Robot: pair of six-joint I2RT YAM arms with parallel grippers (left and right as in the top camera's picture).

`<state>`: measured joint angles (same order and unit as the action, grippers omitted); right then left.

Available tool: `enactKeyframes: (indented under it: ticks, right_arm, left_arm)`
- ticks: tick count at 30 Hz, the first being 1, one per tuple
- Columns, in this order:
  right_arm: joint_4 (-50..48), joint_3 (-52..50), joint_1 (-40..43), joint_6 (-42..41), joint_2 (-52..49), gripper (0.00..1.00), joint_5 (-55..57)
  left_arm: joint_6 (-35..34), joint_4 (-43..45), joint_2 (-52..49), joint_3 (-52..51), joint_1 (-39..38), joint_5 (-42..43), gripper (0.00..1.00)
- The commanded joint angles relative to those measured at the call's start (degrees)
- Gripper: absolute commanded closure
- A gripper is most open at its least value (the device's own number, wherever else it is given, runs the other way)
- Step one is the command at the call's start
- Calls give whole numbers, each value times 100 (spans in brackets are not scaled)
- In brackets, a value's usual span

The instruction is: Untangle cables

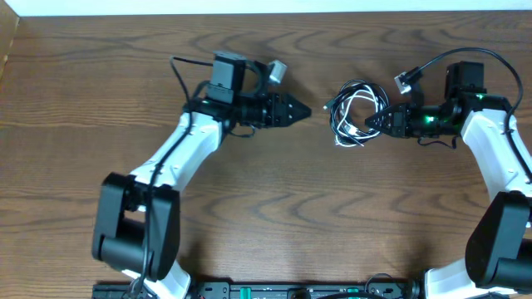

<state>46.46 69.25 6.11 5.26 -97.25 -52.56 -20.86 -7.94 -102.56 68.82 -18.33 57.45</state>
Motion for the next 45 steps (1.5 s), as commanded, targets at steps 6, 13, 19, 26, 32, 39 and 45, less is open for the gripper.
enactKeyframes:
  ticks: [6, 13, 19, 26, 32, 39, 45]
  right_arm:
    - [-20, 9, -144, 122, -13, 99, 59]
    - [-35, 11, -162, 122, -13, 99, 50]
    - [-9, 11, -170, 122, -13, 99, -55]
    - [-15, 11, -170, 122, -13, 99, -297]
    - [-15, 11, -170, 122, -13, 99, -358]
    - [-15, 11, -170, 122, -13, 99, -422]
    - [-15, 11, -168, 125, -13, 99, -415]
  left_arm:
    - [-214, 1366, -107, -46, -326, 1078, 46]
    - [-317, 1582, -109, -46, -588, 1008, 46]
    - [-315, 1582, -109, -46, -625, 608, 46]
    - [-271, 1528, -111, -46, -629, 448, 46]
    - [-166, 1510, -111, -46, -719, 378, 46]
    - [-166, 1355, -111, -46, -964, -339, 54]
    - [-168, 1344, -111, -46, -1062, -570, 93]
